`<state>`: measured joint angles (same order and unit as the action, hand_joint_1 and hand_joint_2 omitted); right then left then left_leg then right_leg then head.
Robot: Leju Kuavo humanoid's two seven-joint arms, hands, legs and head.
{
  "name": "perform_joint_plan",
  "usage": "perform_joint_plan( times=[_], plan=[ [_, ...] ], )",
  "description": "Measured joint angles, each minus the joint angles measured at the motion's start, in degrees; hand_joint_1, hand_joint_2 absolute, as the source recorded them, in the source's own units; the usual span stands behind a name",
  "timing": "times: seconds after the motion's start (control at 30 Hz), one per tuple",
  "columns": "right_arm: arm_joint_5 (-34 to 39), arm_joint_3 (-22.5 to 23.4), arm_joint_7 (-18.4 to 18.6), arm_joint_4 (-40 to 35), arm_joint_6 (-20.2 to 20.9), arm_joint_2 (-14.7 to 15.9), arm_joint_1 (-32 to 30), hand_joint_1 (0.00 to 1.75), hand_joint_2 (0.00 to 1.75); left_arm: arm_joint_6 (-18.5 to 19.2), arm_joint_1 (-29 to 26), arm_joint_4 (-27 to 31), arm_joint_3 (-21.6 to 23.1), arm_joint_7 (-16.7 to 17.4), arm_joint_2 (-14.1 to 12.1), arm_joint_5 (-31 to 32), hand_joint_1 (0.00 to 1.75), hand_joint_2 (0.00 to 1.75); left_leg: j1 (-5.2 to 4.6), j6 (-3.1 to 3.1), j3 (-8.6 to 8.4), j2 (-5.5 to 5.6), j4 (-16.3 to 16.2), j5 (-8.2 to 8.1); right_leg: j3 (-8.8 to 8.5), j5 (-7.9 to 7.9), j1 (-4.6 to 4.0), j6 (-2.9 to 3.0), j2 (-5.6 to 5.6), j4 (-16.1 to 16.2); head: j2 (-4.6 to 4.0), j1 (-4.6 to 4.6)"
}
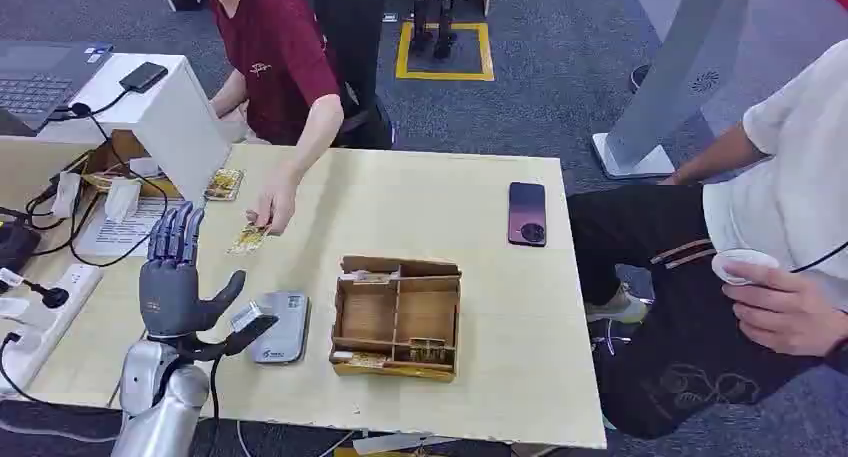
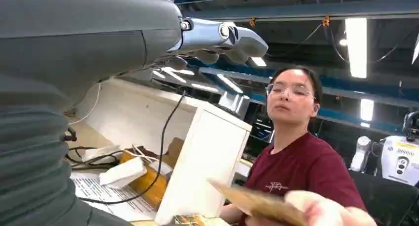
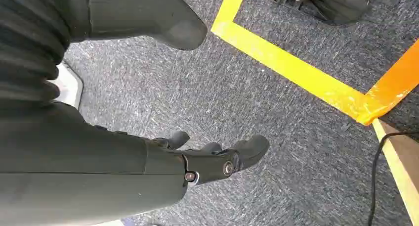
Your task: Pass the card to the sensor for recognition and then transmit it.
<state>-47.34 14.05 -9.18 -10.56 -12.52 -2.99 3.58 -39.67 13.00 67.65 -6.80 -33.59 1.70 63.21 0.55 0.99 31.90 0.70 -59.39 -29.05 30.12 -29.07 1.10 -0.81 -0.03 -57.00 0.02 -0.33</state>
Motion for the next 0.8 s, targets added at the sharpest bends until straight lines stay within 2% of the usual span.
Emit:
perform_joint_plan(
  times=[0.43,0.47,0.5,0.8],
  plan=[
    [-0.66,0.04,0.02,0.0,-0.02,0.0,0.0,0.0,1.75,0.0,0.0,-0.02,0.11,0.17,-0.68,-0.04,0.03,1.75,0.0,0.0,0.0,0.0,0.0,0.0,0.0,0.0,0.0,0.0,0.0,0.0,0.0,0.0],
    [-0.7,0.04,0.02,0.0,-0.02,0.0,0.01,0.0,1.75,0.0,0.0,-0.02,0.11,0.17,-0.68,-0.07,1.52,1.75,0.0,0.0,0.0,0.0,0.0,0.0,0.0,0.0,0.0,0.0,0.0,0.0,0.0,0.0],
    [-0.79,0.04,0.02,0.0,-0.04,0.0,0.01,0.0,1.75,0.02,0.0,-0.02,0.11,0.18,-0.68,-0.11,1.75,1.75,0.0,0.0,0.0,0.0,0.0,0.0,0.0,0.0,0.0,0.0,0.0,0.0,0.0,0.0],
    [-1.2,0.11,0.04,-0.02,-0.07,0.0,0.01,0.0,1.75,0.0,0.0,-0.33,1.55,0.85,-1.46,-1.29,1.75,1.75,0.0,0.0,0.0,0.0,0.0,0.0,0.0,0.0,0.0,0.0,0.0,0.0,0.0,0.0]
  ],
)
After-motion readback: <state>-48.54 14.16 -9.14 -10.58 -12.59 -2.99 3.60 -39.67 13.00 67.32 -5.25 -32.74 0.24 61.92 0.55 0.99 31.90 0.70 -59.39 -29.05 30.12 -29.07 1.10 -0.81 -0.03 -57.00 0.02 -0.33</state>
